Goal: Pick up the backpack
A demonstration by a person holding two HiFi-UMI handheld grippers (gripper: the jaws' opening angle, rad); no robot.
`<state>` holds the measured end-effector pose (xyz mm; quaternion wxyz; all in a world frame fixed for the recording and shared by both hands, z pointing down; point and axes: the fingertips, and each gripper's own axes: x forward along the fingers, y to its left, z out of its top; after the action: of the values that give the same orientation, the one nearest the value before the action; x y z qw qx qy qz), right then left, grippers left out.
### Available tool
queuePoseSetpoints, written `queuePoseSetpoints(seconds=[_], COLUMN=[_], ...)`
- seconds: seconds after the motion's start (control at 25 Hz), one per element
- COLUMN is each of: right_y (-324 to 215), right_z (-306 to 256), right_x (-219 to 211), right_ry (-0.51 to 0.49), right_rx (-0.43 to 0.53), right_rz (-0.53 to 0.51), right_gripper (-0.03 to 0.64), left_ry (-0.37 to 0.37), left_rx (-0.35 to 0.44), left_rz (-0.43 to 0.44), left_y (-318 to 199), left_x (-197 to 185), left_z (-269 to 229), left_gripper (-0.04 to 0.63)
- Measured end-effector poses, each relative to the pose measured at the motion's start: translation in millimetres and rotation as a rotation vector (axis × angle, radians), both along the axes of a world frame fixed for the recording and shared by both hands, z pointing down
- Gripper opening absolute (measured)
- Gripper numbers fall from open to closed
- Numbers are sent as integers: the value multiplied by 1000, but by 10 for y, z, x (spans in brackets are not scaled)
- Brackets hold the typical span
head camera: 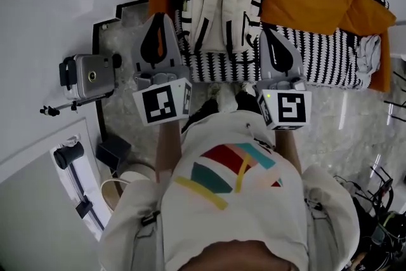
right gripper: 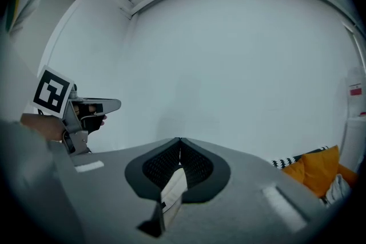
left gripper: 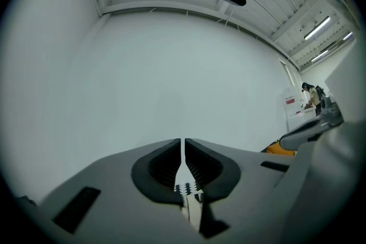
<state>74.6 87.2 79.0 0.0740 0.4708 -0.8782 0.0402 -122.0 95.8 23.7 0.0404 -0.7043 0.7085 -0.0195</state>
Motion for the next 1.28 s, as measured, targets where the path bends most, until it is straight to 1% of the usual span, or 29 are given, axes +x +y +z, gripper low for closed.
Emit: queuePoseSetpoints(seconds=[0.2,0.32,0.4,0.6,0.72,0.8,0.88,1.04,1.2,1.28], right_y=[-168,-220,-262,-455,-480,-501,-546,-594,-642,-672], right_z=[-36,14,33,11,-75,-110,-125,-175,-229,-223], right_x=[214,297,376,523,543,544,520,468,420,373], right_ry=[-33,-46,-49,-35,-44,-43,-39,-49,-91,-96], right_rx=[8,-41,-59,-33,1,17,23,33,34,33], right_rz=[-17,-65,-71,-8,31,52,68,101,112,111], right_gripper=[5,6,6,6,6,6,5,5,6,6], left_ry=[-41,-44,-39,-35,-5,-3,-6,17,23,22], left_rx=[5,4,6,7,31,33,28,27,22,20], left_rz=[-6,-18,-18,39,72,96,110,112,93,78], left_y=[-218,-358,-427,-651,-713,-752,-813,-847,-853,-856], left_x=[260,373,451,593,618,649,649,555,417,323], left_z=[-45,-86,-114,-41,-96,-114,-107,-77,-73,-48], left_gripper=[17,17,17,17,17,17,17,17,17,17])
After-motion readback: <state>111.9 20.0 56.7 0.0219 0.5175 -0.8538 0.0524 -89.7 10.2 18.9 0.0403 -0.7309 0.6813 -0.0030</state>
